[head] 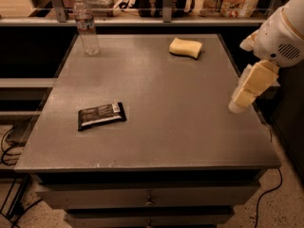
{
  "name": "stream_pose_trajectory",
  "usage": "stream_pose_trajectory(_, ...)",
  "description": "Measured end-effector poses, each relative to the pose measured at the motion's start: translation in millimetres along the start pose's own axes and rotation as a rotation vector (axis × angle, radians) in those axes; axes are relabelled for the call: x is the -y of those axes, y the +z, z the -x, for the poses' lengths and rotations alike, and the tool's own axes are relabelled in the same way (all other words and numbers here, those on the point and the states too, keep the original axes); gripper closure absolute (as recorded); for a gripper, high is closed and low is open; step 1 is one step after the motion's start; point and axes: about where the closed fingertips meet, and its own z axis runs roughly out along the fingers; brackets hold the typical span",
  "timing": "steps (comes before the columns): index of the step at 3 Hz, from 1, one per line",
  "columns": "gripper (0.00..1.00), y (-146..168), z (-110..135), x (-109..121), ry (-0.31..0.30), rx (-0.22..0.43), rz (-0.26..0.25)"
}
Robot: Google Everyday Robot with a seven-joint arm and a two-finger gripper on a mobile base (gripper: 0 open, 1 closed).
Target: Move sponge near rxbar chocolate
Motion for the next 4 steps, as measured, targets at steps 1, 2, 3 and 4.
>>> stream_pose_trajectory(1, 0.00, 0.0, 0.0, 0.0, 0.000, 0.000, 0.000)
stream_pose_trajectory(2, 0.00, 6.1, 4.0, 8.6, 0.040, 0.058, -0.014)
stream_pose_trajectory(3, 0.00, 19.4, 16.1, 30.5, 0.122, 0.183, -0.040)
stream_pose_trajectory(4, 0.00, 50.8, 62.7, 92.2, 0.154, 0.363, -0.056)
